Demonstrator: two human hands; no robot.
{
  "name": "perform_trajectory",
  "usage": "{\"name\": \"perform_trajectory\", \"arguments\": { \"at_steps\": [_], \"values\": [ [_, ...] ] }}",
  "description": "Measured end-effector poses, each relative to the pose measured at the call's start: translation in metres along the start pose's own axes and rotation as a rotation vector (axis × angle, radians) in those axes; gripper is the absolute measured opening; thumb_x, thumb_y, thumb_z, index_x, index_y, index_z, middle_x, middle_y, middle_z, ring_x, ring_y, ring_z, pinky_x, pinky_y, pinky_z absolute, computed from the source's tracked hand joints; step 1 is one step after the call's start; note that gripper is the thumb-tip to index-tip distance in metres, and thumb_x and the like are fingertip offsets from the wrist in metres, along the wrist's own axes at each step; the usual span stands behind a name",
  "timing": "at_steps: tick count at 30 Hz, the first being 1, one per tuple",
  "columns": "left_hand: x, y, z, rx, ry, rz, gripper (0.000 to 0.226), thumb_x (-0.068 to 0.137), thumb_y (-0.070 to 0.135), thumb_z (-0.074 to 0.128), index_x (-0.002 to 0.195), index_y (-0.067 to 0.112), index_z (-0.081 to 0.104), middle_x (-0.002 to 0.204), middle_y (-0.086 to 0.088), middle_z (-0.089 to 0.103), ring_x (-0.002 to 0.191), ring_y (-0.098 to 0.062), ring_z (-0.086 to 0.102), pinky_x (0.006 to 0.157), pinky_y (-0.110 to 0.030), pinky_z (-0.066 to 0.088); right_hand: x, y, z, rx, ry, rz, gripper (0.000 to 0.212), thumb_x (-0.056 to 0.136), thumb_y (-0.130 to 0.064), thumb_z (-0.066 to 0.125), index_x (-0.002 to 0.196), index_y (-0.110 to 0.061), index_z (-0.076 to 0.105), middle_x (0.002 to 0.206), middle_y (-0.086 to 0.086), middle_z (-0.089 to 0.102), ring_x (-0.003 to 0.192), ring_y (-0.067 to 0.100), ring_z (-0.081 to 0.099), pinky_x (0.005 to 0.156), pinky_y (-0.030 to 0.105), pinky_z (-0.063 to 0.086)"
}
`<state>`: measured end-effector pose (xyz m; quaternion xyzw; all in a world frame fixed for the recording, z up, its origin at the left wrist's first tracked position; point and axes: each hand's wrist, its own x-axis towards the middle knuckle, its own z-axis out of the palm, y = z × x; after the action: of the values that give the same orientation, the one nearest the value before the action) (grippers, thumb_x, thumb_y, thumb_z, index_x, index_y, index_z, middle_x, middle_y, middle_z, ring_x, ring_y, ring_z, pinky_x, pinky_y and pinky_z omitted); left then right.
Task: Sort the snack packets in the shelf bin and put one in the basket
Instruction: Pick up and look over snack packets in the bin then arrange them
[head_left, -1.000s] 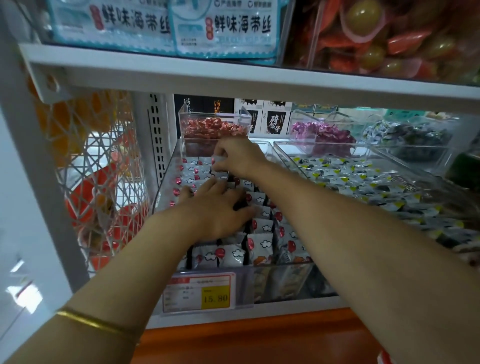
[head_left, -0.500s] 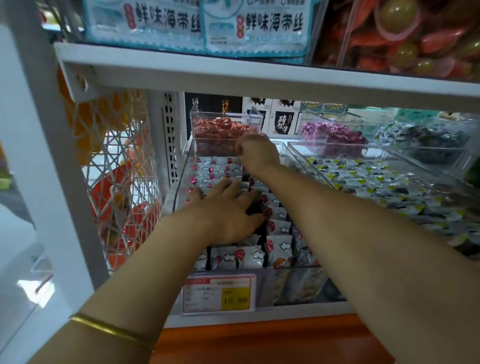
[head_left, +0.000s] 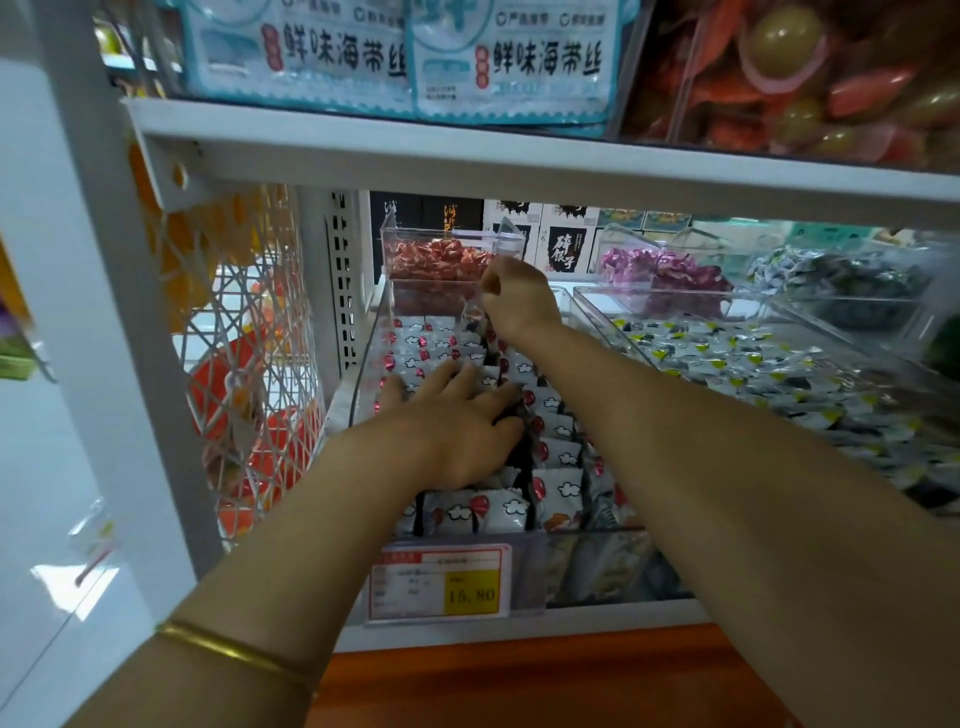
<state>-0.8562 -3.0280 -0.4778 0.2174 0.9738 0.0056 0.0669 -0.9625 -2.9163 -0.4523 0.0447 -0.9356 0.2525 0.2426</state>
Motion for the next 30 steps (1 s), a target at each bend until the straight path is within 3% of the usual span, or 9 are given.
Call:
{"name": "perform_trajectory", "arguments": {
  "at_steps": [7,9,11,13,16,19,22,26,30],
  "values": [
    [-0.016,0.004,-0.009,-0.163,0.193,0.009,0.051,0.097,0.044,0.022,0.147,0.031,0.020,0.157,0.001,0.011,0.145,-0.023,0.000,0.114,-0.057,0.001,-0.033,-0.013,-0.040,0.274,0.270,0.029,0.003,0.093,-0.008,0.054,0.090,-0.007,0.052,0.084,0.006,0.052,0.077,0.021,0.049,0.063,0.026,0.036],
    [-0.025,0.004,-0.012,-0.192,0.292,0.027,0.045,0.097,0.036,0.032,0.139,0.020,0.038,0.146,-0.008,0.033,0.138,-0.028,0.022,0.112,-0.050,0.020,-0.055,-0.015,-0.055,0.420,0.309,0.073,0.008,0.093,-0.009,0.054,0.086,-0.008,0.050,0.086,0.005,0.052,0.083,0.025,0.055,0.068,0.032,0.043],
    [-0.036,0.007,-0.013,-0.271,0.438,0.013,0.034,0.094,0.025,0.043,0.124,0.011,0.049,0.121,-0.012,0.049,0.120,-0.031,0.042,0.099,-0.040,0.037,-0.085,-0.016,-0.073,0.562,0.328,0.102,0.017,0.094,-0.009,0.053,0.079,-0.013,0.046,0.088,0.006,0.053,0.084,0.031,0.060,0.071,0.042,0.050],
    [-0.050,0.013,-0.014,-0.417,0.550,-0.037,0.034,0.093,0.019,0.049,0.125,0.007,0.049,0.114,-0.015,0.055,0.104,-0.031,0.053,0.086,-0.038,0.046,-0.116,-0.014,-0.090,0.688,0.302,0.136,0.023,0.094,-0.010,0.054,0.076,-0.018,0.044,0.092,0.013,0.057,0.073,0.029,0.065,0.067,0.043,0.055],
    [-0.068,0.020,-0.015,-0.691,0.640,-0.075,0.035,0.095,0.020,0.050,0.127,0.008,0.047,0.105,-0.010,0.059,0.082,-0.023,0.059,0.061,-0.028,0.047,-0.156,-0.009,-0.109,0.887,0.248,0.237,0.014,0.092,-0.010,0.057,0.082,-0.012,0.049,0.092,0.016,0.062,0.060,0.015,0.066,0.066,0.038,0.058],
    [-0.080,0.026,-0.014,-0.959,0.607,-0.037,0.037,0.094,0.023,0.052,0.130,0.012,0.051,0.104,0.001,0.062,0.073,-0.004,0.057,0.054,-0.014,0.047,-0.184,-0.001,-0.122,1.077,0.177,0.329,0.006,0.093,-0.009,0.055,0.093,-0.003,0.052,0.087,0.009,0.061,0.058,0.009,0.066,0.063,0.030,0.060],
    [-0.091,0.032,-0.018,-1.202,0.537,-0.003,0.024,0.092,0.021,0.055,0.113,0.014,0.064,0.087,0.002,0.066,0.064,-0.001,0.060,0.050,-0.008,0.047,-0.200,0.004,-0.132,1.205,0.124,0.380,0.008,0.094,-0.007,0.053,0.098,0.000,0.054,0.086,0.008,0.061,0.062,0.011,0.067,0.059,0.023,0.056],
    [-0.091,0.035,-0.018,-1.383,0.469,0.001,0.019,0.087,0.026,0.059,0.098,0.014,0.068,0.088,-0.005,0.067,0.074,-0.012,0.062,0.056,-0.014,0.051,-0.209,0.010,-0.138,1.280,0.060,0.397,0.013,0.092,-0.011,0.055,0.083,-0.004,0.061,0.072,0.002,0.069,0.065,0.017,0.069,0.058,0.023,0.055],
    [-0.090,0.036,-0.020,-1.849,0.301,0.040,0.015,0.082,0.022,0.062,0.070,0.012,0.062,0.061,0.000,0.058,0.053,-0.007,0.057,0.049,-0.015,0.050,-0.209,0.016,-0.138,1.346,0.018,0.476,0.012,0.084,-0.017,0.062,0.081,-0.007,0.065,0.067,0.003,0.068,0.059,0.013,0.067,0.052,0.022,0.053]
  ]
}}
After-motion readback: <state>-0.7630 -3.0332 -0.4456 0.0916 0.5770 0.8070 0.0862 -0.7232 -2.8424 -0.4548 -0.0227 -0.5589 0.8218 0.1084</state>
